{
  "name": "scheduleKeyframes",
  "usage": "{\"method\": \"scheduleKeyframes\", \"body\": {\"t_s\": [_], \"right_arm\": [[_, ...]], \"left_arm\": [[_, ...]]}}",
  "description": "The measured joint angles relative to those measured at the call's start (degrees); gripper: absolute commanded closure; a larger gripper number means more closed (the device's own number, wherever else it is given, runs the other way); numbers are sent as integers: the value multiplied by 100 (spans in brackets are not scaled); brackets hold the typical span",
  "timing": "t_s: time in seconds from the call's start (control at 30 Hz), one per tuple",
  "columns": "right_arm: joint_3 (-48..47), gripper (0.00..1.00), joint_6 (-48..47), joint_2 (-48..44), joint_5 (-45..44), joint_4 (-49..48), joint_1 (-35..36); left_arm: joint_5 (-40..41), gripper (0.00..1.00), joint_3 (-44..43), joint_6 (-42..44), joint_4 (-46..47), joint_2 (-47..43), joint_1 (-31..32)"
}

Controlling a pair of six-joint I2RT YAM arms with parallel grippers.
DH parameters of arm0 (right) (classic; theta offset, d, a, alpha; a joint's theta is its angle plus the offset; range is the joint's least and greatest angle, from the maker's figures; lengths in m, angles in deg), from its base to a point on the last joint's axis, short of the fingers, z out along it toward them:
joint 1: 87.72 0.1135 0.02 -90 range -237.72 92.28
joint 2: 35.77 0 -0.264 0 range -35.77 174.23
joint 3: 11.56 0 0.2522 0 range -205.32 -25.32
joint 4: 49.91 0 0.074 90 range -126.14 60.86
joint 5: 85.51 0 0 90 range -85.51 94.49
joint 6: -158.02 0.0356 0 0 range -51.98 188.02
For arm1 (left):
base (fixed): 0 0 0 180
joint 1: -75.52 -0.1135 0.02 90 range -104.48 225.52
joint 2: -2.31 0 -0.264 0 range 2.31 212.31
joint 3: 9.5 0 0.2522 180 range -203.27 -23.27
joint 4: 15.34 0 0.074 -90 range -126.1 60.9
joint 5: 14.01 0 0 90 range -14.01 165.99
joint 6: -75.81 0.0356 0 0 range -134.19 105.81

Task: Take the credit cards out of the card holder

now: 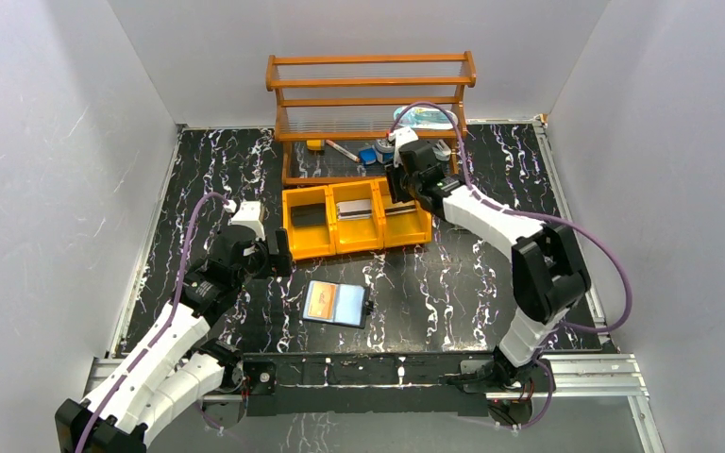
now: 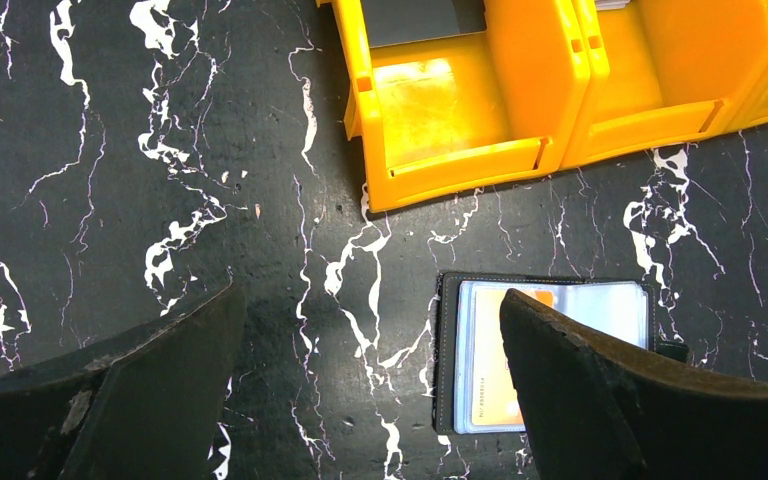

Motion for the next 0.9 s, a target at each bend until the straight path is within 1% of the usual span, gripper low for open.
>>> {"method": "scheduleKeyframes", "body": {"t_s": [0.13, 0.27, 0.47, 0.73, 0.9], "right_arm": [[-350, 53, 966, 485, 22, 723, -11], [-358, 55, 1488, 837, 4, 1274, -11], [-433, 55, 1808, 1281, -103, 1694, -11], [-560, 55, 1937, 1499, -247, 1687, -11], [-855, 55, 2002, 1679, -382, 1585, -9]], "left_arm": [[0, 2, 0, 0, -9, 9, 0], [2, 2, 0, 0, -17, 9, 0], [4, 2, -2, 0, -22, 7, 0], [4, 2, -9, 0, -42, 7, 0], [2, 2, -9, 0, -42, 7, 0]]}}
